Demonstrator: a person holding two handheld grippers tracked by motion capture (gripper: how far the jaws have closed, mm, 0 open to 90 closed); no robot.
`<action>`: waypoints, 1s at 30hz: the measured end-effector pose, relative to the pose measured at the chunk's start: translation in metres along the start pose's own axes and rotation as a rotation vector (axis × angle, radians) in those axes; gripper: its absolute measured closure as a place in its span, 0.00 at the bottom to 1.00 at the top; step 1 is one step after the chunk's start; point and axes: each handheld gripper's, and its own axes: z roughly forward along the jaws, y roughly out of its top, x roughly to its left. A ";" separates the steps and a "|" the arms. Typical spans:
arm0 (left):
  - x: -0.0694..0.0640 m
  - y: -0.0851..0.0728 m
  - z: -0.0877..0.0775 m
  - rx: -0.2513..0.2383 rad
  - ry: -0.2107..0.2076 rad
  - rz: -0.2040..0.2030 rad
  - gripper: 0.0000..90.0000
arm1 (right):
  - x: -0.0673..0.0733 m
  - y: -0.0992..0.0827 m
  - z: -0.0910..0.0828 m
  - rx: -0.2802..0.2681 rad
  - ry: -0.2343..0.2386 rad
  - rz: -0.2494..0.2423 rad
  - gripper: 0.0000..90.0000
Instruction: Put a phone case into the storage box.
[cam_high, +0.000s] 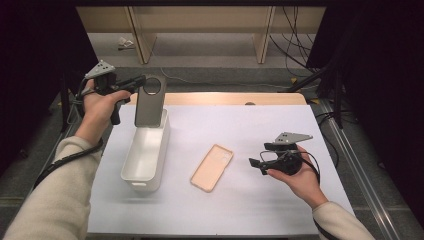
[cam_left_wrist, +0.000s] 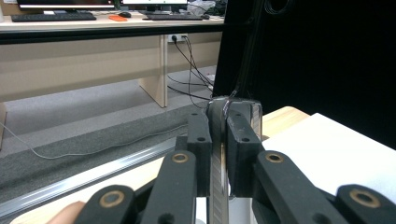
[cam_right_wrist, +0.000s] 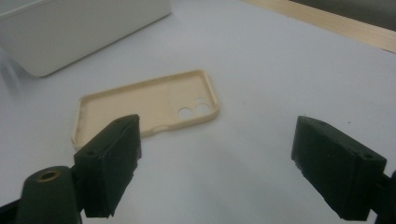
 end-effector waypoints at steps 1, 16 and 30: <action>0.000 0.000 0.000 0.001 0.001 0.002 0.91 | 0.000 0.000 0.000 -0.001 0.000 0.001 0.19; 0.005 -0.004 0.006 0.001 0.006 0.003 0.90 | 0.000 0.000 0.000 -0.001 0.000 0.001 0.19; 0.007 -0.008 0.015 -0.003 0.001 -0.008 0.90 | 0.000 0.000 0.000 -0.003 0.000 0.001 0.19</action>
